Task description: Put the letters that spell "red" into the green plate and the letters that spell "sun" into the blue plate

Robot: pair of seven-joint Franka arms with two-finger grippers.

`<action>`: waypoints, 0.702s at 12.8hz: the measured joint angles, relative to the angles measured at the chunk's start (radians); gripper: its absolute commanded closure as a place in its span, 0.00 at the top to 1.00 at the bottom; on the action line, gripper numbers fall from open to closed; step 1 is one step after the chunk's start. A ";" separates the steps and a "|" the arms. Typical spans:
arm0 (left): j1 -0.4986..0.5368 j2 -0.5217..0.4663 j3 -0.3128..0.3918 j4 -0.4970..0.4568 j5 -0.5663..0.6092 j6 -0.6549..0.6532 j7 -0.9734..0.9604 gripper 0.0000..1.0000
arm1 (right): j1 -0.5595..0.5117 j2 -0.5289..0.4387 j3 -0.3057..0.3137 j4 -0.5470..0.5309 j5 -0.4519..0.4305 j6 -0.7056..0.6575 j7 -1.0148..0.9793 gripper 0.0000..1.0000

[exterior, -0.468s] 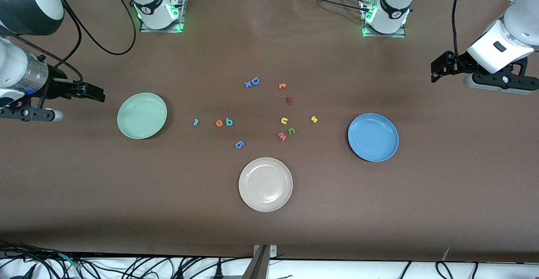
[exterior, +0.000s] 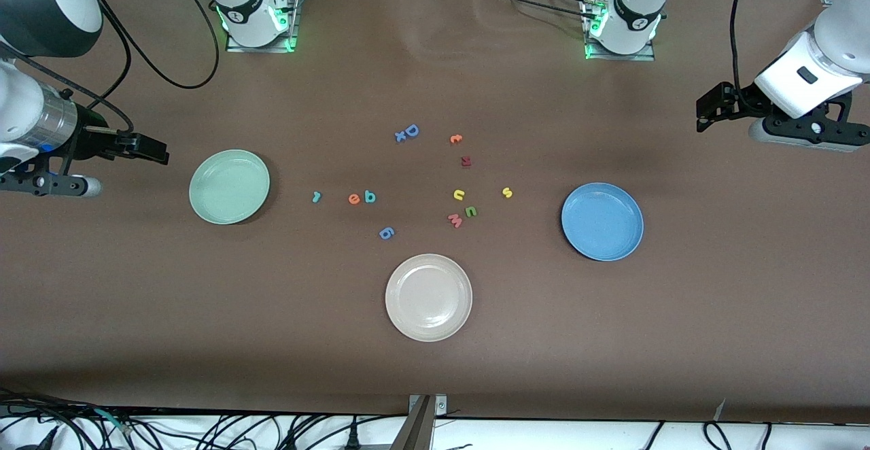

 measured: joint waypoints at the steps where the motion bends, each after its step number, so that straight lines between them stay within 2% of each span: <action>1: 0.000 0.000 0.000 0.000 0.000 0.000 0.000 1.00 | 0.000 0.000 0.000 0.000 0.000 0.000 0.000 1.00; 9: 0.000 -0.001 0.000 0.000 0.000 -0.010 0.000 1.00 | -0.001 0.000 0.000 0.000 0.000 0.000 0.000 1.00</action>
